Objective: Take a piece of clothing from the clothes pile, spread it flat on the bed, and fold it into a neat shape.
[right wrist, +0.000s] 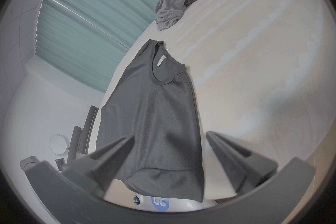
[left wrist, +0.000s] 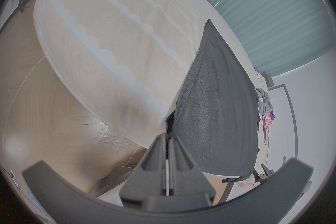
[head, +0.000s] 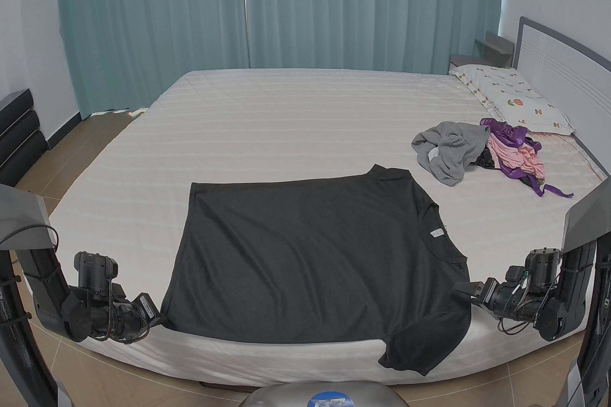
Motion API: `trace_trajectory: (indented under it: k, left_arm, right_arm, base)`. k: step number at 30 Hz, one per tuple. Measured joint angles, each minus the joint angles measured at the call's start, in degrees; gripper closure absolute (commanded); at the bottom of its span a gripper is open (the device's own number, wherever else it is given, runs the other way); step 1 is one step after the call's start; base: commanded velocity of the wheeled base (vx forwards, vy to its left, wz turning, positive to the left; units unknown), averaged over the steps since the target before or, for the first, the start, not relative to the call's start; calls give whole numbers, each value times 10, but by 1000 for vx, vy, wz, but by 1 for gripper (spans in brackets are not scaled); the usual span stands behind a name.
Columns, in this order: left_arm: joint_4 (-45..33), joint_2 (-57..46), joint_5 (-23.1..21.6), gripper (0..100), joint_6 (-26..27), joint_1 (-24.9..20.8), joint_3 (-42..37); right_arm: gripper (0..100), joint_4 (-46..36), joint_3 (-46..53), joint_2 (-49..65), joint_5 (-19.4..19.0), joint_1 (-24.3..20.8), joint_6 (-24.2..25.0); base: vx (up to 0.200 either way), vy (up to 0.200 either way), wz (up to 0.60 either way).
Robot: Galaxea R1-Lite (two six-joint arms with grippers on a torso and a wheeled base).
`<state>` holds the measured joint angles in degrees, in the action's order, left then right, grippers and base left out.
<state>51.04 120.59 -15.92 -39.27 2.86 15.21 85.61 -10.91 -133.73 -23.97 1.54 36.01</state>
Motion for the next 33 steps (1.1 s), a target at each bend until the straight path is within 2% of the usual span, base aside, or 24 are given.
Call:
trace_trajectory:
  k: [23, 33]
  left_arm:
    - [0, 2, 0, 100, 0, 0, 2]
    - [1, 2, 0, 100, 0, -1, 1]
  right_arm:
    - [100, -13, -130, -20, 1, 4, 14]
    - [100, -75, -192, -31, 2, 4, 23]
  base:
    - [0, 0, 0]
    - [0, 0, 0]
